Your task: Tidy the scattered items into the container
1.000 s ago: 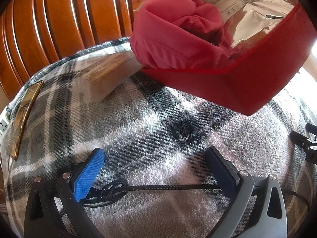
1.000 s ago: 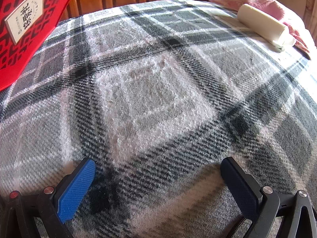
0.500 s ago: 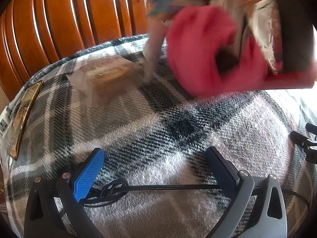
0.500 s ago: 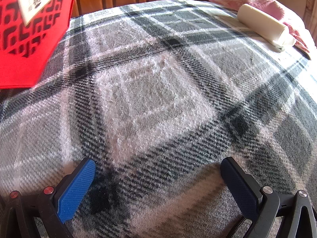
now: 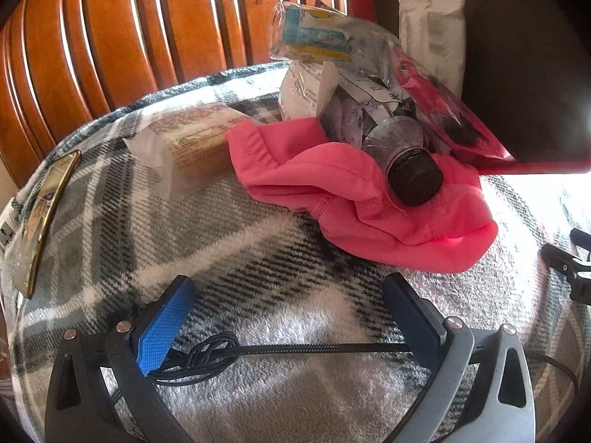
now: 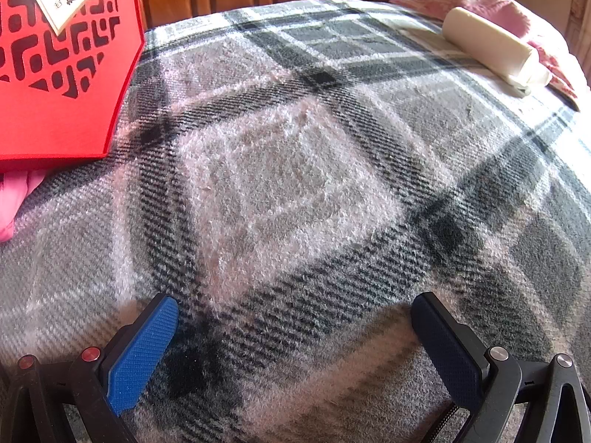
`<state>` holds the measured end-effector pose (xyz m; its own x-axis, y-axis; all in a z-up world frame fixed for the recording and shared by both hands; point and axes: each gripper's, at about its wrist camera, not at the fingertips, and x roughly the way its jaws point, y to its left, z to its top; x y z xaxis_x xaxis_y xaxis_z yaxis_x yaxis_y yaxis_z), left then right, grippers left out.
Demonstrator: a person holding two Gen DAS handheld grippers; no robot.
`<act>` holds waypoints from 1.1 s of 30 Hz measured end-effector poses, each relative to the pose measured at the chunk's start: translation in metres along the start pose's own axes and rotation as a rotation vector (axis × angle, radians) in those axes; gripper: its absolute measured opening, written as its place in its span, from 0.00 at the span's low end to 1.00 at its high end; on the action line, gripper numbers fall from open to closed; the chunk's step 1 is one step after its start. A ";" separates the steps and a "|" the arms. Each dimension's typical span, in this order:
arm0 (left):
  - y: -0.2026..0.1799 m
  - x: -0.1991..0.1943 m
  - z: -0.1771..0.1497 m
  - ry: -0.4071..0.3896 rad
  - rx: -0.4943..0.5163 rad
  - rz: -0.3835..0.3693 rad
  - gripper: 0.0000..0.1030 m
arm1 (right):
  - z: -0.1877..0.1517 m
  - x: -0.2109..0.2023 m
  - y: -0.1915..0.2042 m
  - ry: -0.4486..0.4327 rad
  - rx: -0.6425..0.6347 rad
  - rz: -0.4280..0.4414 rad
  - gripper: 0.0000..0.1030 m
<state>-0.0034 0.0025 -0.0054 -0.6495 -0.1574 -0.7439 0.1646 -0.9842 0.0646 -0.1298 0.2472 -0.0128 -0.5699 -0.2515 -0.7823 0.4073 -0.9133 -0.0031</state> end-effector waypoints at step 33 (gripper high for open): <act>0.000 0.000 0.000 0.006 -0.055 0.051 1.00 | -0.001 -0.007 0.001 -0.004 -0.001 -0.002 1.00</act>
<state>-0.0033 0.0027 -0.0054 -0.6350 -0.2066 -0.7444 0.2381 -0.9690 0.0658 -0.1247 0.2488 -0.0083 -0.5733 -0.2509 -0.7800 0.4068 -0.9135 -0.0052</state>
